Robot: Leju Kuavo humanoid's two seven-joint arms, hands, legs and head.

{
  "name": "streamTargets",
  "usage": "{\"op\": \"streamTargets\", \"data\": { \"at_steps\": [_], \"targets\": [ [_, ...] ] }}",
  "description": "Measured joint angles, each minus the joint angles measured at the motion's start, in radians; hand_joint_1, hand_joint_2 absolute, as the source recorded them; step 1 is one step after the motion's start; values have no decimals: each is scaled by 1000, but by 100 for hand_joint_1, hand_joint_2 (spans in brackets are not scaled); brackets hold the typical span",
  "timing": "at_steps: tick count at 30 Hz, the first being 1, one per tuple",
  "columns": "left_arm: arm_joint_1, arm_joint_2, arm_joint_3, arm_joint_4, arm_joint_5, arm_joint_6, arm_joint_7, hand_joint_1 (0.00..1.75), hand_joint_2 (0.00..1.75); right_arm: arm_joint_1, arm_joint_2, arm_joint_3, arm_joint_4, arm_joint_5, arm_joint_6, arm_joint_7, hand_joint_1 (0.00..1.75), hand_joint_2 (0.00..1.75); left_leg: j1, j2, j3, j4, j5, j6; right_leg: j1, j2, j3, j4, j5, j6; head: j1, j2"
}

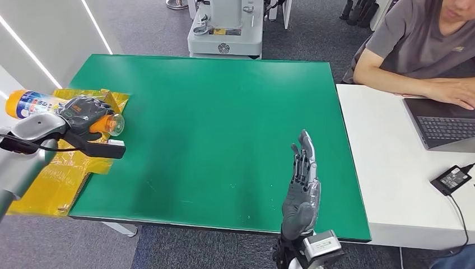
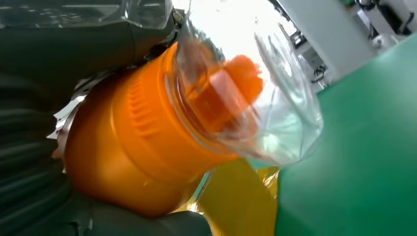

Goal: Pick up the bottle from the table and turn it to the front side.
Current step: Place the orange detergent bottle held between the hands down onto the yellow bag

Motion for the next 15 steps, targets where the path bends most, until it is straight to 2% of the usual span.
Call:
{"op": "streamTargets", "data": {
  "at_steps": [6,15],
  "targets": [
    [-62,-2,-74,148,23,-23,-26,175,175,20,8,-7,0,-2,0,0,0,0,0,1,0,0,0,0,0,1,0,0,0,0,0,0],
    [-63,-38,-134,302,58,16,-40,175,175,27,17,-14,4,1,5,0,0,0,0,0,0,0,0,0,0,0,0,0,0,-1,0,0]
  ]
}}
